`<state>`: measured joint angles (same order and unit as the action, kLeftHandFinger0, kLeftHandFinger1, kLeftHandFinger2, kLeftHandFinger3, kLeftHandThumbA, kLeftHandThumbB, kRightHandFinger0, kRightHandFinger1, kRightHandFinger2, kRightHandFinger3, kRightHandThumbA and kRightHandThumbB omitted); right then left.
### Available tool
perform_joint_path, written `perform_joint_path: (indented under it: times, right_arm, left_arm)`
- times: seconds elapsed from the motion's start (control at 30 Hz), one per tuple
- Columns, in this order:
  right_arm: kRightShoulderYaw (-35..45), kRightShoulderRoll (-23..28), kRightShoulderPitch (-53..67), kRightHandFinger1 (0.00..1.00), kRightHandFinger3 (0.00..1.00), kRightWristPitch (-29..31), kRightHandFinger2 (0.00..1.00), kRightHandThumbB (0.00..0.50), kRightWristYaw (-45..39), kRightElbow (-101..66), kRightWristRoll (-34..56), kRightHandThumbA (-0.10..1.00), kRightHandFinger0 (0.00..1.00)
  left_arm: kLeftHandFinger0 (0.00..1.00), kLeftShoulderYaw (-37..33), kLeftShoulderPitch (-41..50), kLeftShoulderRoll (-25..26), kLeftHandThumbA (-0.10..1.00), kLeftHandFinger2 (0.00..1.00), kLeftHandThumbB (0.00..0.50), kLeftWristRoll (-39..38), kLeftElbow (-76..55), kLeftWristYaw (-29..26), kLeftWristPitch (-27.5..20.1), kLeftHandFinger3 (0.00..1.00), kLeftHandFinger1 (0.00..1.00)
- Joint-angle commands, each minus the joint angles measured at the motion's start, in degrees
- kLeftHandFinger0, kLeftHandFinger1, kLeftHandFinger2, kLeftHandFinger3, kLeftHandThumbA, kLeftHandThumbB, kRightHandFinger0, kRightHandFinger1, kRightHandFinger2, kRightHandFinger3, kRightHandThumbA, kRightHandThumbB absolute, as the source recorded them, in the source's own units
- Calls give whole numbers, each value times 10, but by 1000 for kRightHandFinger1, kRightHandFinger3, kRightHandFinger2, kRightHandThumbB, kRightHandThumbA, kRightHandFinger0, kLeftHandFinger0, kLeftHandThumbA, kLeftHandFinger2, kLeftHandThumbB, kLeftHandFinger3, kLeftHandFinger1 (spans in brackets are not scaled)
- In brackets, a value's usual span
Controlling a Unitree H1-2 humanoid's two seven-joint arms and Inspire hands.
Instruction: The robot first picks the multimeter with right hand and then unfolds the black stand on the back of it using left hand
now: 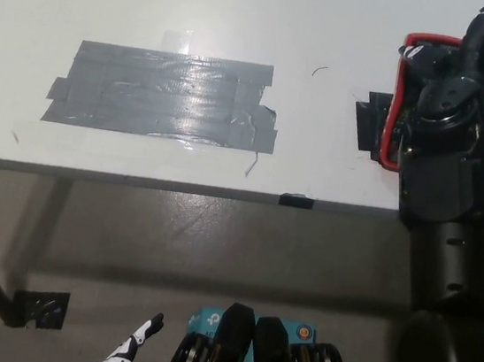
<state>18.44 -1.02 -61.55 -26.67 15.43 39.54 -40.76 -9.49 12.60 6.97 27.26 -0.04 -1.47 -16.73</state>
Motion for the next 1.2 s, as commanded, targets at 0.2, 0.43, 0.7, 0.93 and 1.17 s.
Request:
perform_joint_path:
  times: [0.2,0.43,0.7,0.93,1.17]
  right_arm:
    - [41,-9,-58,1000,1000,-3,1000,416,-12,6,24,1000,1000]
    - [43,0,-61,1000,1000,-3,1000,422,2,36,44,1000,1000]
    - [27,9,-66,1000,1000,-3,1000,417,24,67,60,1000,1000]
    - [8,19,-66,1000,1000,-3,1000,434,50,93,47,1000,1000]
    - [-21,34,-63,1000,1000,-3,1000,426,53,125,51,1000,1000]
  left_arm:
    - [1000,-4,1,4,662,1000,105,19,-17,-15,-14,1000,1000]
    - [1000,-5,-1,5,663,1000,96,30,-17,-18,-15,1000,1000]
    - [1000,-4,-2,6,660,1000,96,35,-13,-20,-20,1000,1000]
    - [1000,-3,-6,5,666,1000,96,37,-11,-21,-22,1000,1000]
    - [1000,-2,-5,6,672,1000,89,43,-18,-21,-19,1000,1000]
